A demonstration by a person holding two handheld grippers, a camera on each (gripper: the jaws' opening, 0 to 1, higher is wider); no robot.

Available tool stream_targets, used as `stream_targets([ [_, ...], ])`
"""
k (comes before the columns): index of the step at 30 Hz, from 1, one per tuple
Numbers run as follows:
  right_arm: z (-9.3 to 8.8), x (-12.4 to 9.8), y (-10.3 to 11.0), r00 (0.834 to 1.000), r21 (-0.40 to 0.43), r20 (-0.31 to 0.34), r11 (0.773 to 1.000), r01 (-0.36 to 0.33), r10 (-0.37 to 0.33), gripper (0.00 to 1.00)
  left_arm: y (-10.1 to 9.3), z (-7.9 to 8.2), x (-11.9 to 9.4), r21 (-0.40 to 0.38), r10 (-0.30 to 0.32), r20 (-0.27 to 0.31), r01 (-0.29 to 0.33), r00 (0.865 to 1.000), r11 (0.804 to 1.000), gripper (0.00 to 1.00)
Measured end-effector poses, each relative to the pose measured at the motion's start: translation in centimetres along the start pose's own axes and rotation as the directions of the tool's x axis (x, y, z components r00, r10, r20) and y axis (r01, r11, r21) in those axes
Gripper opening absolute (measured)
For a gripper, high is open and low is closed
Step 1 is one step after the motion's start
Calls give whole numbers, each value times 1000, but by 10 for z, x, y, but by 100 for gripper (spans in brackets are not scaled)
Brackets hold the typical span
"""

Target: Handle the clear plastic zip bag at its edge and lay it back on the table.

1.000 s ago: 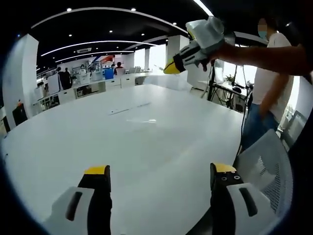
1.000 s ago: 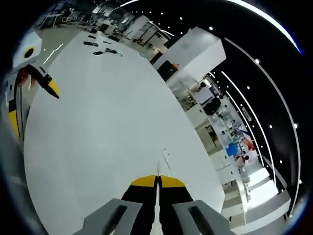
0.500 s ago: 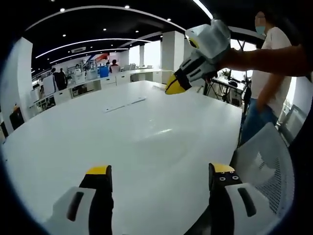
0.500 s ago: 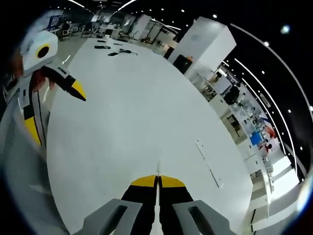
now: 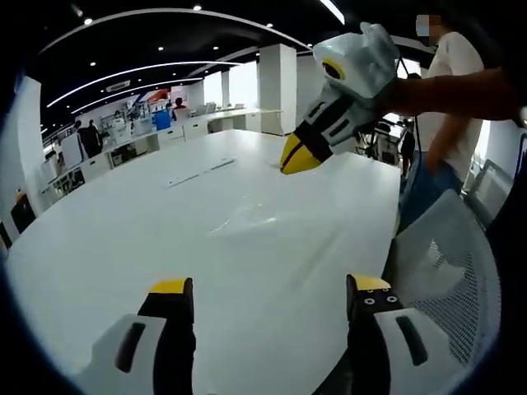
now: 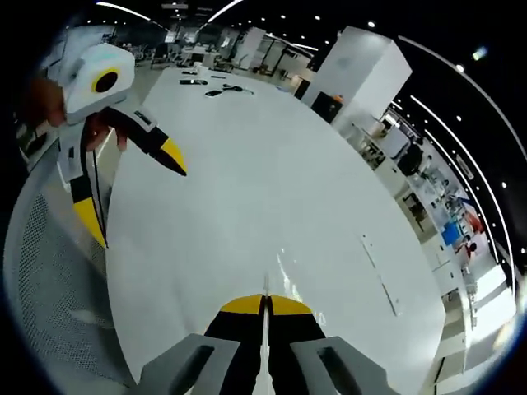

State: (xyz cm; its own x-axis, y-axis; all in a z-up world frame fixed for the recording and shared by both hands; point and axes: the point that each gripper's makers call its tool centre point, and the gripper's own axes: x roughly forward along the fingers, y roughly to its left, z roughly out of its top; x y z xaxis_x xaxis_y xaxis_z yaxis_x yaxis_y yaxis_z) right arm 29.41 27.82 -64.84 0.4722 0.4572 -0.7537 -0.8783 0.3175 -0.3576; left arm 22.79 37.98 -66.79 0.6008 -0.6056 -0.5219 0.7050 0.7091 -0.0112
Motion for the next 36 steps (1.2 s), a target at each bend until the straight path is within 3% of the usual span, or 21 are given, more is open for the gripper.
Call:
stream_targets([
  [6,-5,4,17,1000,-20,-9,999,-28,27,0,-1,2,4,26,-17,-10,17,1000,1000,71],
  [18,-8,-8,49,996,-3,10,996,-93,93,0,-7,3,12,106,-71,-44,75,997,992,61],
  [25,-12,-10,74,989,-13,12,989,-146,146,0,-20,-1,15,168,-121,-73,132,990,977,45],
  [30,-16,-8,87,985,-36,3,985,-170,170,0,-32,-3,16,219,-142,-102,162,985,962,41],
  [36,-12,-9,100,982,-56,2,980,-191,191,0,-45,-4,17,237,-204,-124,229,971,944,23],
])
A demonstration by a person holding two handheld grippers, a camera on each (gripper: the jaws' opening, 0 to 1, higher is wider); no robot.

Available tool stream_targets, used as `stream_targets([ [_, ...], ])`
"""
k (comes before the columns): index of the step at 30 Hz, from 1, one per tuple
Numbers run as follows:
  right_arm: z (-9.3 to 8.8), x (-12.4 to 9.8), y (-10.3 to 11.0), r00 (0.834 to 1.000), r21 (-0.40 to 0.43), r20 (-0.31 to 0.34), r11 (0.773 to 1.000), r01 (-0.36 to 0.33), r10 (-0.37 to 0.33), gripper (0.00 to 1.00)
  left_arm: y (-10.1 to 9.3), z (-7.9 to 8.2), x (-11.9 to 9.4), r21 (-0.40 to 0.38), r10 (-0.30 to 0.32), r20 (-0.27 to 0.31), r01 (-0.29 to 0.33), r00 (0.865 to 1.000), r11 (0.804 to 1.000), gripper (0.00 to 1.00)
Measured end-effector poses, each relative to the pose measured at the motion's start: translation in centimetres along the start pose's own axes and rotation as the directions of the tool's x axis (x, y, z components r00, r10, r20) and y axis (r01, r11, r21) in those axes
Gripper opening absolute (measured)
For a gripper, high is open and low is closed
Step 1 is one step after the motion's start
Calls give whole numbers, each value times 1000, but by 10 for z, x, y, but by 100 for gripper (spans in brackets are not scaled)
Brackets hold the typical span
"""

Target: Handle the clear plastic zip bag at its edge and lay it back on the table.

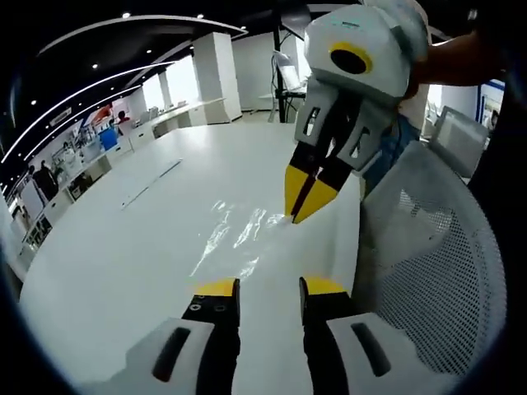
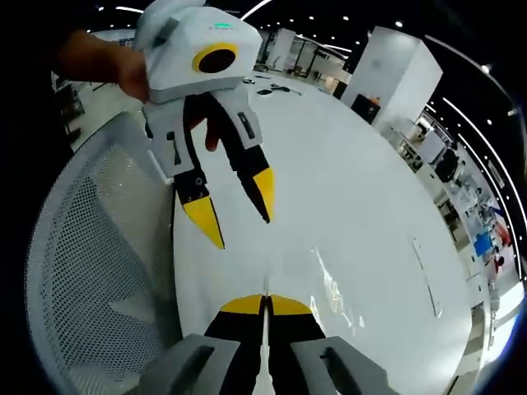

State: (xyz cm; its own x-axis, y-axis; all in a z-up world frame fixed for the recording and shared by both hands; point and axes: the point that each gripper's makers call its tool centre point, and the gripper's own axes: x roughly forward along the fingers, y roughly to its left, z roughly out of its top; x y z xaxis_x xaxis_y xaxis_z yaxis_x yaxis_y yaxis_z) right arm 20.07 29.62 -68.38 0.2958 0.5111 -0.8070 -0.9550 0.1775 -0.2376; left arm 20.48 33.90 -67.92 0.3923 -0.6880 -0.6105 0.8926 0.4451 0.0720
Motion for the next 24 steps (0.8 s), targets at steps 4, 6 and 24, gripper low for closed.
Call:
stream_targets([
  [4,4,2,5,1000,-6,2,1000,-9,9,0,-3,3,2,23,-5,-1,5,1000,1000,20],
  [6,6,3,8,1000,-15,1,1000,-13,13,0,-3,3,4,34,-8,-4,8,1000,999,20],
  [24,6,14,18,999,-43,-12,998,-41,40,0,-18,0,15,196,-65,-72,78,995,977,8],
])
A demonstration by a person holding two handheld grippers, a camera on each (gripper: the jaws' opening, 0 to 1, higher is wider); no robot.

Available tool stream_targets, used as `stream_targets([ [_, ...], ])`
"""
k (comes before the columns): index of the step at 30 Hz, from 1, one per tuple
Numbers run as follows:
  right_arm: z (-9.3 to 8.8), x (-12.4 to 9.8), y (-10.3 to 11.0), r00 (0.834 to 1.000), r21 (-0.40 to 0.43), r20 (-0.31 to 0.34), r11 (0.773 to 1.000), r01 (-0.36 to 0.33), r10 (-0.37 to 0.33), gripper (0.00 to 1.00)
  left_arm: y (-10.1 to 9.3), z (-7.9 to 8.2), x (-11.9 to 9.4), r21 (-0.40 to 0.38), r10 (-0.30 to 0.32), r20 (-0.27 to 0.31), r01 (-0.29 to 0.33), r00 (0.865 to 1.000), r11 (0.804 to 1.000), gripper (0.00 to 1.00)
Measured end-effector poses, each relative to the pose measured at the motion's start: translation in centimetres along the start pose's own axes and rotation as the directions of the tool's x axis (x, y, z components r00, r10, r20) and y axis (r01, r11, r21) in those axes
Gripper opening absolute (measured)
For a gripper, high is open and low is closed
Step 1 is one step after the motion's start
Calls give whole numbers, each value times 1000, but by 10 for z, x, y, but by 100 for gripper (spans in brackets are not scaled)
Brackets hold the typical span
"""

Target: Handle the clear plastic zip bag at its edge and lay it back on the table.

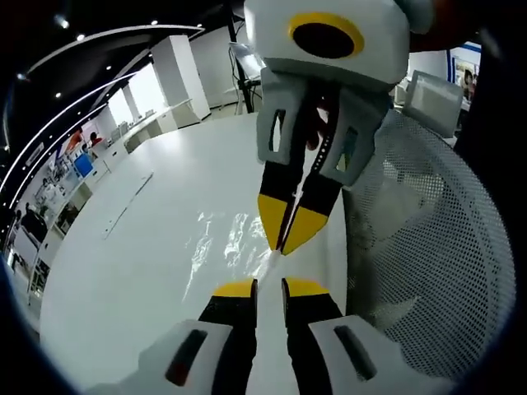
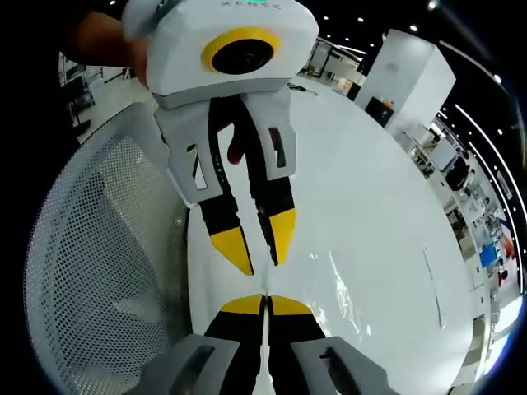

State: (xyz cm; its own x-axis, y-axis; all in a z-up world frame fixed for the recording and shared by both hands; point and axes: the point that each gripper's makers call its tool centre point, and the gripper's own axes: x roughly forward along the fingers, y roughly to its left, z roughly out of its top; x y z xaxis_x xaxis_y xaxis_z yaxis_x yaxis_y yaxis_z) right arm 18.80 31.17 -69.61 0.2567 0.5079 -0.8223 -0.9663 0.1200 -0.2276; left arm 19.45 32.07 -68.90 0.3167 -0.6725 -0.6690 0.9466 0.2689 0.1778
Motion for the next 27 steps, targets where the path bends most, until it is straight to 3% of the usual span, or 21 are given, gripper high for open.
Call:
stream_targets([
  [3,-1,3,3,1000,5,-9,1000,-10,10,0,-2,2,1,37,-12,5,11,1000,999,1],
  [10,-2,7,10,1000,-18,-18,1000,-22,22,0,-9,-3,2,90,-42,1,42,999,995,0],
  [22,10,2,11,999,-1,42,999,-33,33,2,-12,-3,5,107,-70,30,66,997,992,0],
  [27,11,4,15,998,8,35,999,-46,45,0,-10,-8,7,76,-74,-2,74,997,994,0],
])
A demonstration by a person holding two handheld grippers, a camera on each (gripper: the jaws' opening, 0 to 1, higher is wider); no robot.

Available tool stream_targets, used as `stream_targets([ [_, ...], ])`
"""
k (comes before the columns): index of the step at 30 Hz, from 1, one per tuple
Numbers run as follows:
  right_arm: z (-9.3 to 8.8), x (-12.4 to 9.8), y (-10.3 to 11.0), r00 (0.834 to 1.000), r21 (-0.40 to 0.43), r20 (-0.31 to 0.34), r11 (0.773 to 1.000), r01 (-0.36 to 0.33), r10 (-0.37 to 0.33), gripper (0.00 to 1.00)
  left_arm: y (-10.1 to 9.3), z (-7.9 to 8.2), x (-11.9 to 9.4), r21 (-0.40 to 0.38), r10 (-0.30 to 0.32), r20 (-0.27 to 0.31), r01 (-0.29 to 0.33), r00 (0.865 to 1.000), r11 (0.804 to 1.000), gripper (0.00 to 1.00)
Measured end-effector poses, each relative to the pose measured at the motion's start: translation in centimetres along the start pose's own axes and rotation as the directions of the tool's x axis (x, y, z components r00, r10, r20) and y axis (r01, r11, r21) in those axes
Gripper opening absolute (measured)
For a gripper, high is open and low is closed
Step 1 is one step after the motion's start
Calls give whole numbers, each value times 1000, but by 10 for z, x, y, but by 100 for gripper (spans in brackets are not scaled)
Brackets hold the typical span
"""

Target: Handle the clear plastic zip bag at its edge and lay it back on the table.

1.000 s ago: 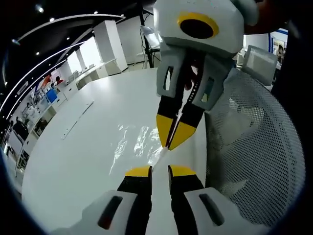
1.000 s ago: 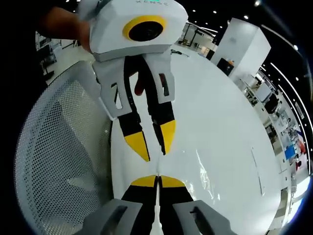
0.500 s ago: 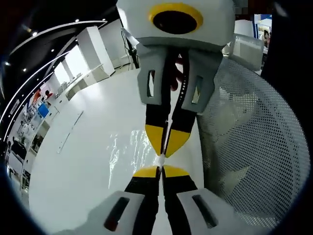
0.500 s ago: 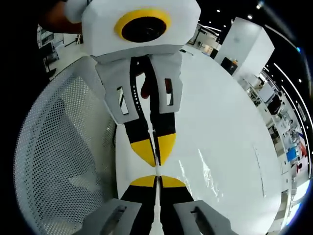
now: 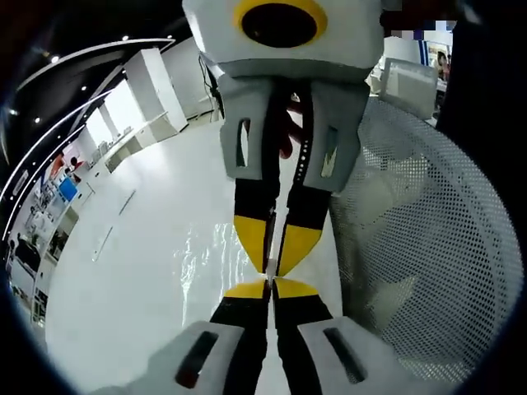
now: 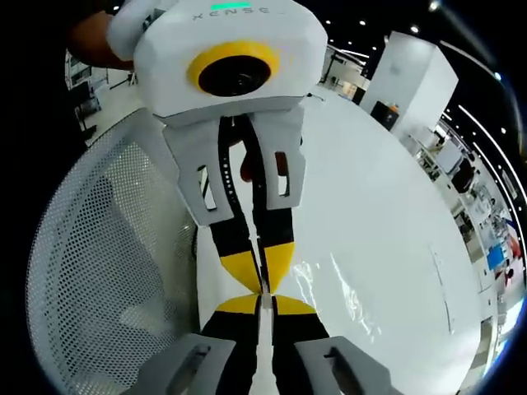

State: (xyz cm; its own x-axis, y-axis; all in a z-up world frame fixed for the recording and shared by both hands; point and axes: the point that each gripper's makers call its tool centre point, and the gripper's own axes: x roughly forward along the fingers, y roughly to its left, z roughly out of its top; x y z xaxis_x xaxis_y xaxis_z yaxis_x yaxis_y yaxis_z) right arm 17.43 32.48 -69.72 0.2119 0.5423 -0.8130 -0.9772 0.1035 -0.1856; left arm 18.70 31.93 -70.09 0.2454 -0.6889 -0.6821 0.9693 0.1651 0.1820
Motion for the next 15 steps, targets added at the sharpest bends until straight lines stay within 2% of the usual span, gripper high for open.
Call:
stream_targets([
  [4,3,3,2,1000,20,-11,1000,-1,1,0,-1,-2,1,23,-7,-34,8,999,1000,2],
  [5,0,3,2,999,39,-33,999,7,-6,0,-2,-2,2,27,-7,-45,8,999,1000,2],
  [9,1,7,1,999,27,-45,1000,0,1,0,-4,-5,3,46,-23,-53,25,998,999,0],
  [11,-1,8,2,999,30,-50,1000,-7,9,0,-5,-6,4,19,-36,-48,37,998,999,0],
  [15,-8,10,-2,998,102,-62,995,-10,17,0,-3,-10,7,-5,-40,-60,39,997,999,0],
])
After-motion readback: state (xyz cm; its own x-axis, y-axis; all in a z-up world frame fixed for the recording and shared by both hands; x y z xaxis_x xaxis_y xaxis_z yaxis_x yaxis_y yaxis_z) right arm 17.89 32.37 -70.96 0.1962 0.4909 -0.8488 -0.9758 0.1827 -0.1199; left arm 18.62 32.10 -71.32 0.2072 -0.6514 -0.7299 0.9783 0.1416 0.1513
